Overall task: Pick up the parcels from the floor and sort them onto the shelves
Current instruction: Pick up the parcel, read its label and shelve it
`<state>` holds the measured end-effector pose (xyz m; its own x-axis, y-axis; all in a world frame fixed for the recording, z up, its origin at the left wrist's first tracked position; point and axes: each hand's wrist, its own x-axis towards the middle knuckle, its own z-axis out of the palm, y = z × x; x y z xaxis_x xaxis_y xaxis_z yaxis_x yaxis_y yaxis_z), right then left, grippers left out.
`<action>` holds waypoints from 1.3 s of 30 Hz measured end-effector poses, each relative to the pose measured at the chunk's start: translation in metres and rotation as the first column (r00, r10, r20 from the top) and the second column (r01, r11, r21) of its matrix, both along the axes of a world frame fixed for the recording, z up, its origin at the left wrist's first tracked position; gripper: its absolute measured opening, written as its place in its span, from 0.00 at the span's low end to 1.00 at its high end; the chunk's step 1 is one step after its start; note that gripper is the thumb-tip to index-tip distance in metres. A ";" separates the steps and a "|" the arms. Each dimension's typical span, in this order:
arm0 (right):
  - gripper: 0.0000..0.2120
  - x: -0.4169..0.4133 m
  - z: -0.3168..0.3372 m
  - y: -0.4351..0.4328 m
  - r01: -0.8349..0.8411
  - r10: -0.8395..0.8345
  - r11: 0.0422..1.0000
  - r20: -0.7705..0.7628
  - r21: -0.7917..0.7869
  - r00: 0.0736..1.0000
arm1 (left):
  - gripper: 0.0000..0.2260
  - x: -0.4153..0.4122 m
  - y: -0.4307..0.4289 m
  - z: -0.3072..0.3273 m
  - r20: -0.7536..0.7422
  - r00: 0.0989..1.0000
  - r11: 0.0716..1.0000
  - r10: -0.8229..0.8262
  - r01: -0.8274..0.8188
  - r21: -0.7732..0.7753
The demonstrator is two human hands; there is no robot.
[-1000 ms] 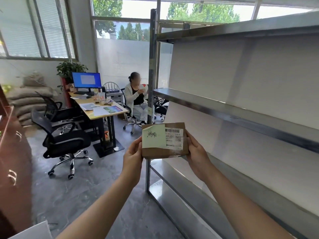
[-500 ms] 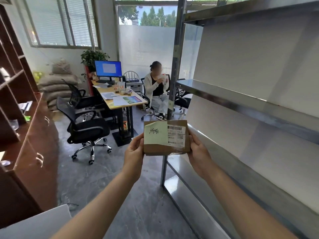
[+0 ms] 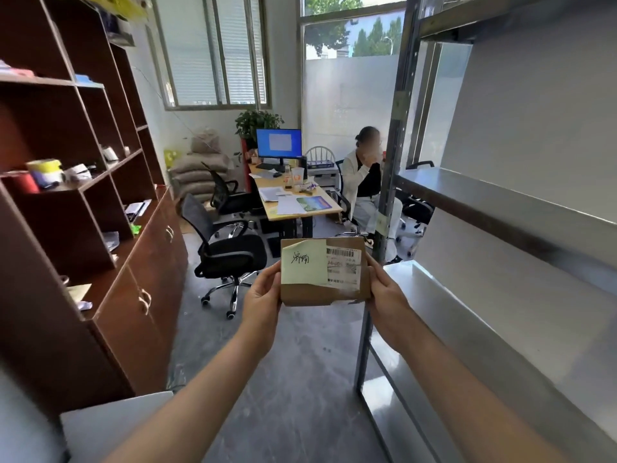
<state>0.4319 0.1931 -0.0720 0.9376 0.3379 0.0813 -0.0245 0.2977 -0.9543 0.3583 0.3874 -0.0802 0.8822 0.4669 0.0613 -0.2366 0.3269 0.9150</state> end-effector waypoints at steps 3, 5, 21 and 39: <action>0.19 0.018 -0.001 0.003 -0.053 0.053 0.999 -0.001 0.012 0.999 | 0.10 0.009 0.000 -0.002 -0.002 0.999 0.999 0.042 -0.042 0.009; 0.19 0.027 -0.002 0.007 -0.082 0.082 0.996 -0.008 0.020 0.997 | 0.10 0.013 0.002 -0.004 -0.012 0.997 0.997 0.072 -0.072 0.004; 0.20 0.084 -0.018 0.085 -0.151 0.151 0.989 -0.055 0.002 0.987 | 0.10 0.054 0.070 -0.020 -0.038 0.983 0.983 0.181 -0.182 -0.021; 0.20 0.174 -0.013 0.255 -0.125 0.123 0.992 -0.063 -0.013 0.990 | 0.09 0.160 0.249 -0.030 -0.021 0.993 0.991 0.119 -0.120 -0.056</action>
<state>0.6061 0.4482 -0.0849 0.8915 0.4527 0.0174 -0.1195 0.2721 -0.9548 0.5183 0.6367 -0.1099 0.8205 0.5714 0.0166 -0.2612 0.3489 0.9000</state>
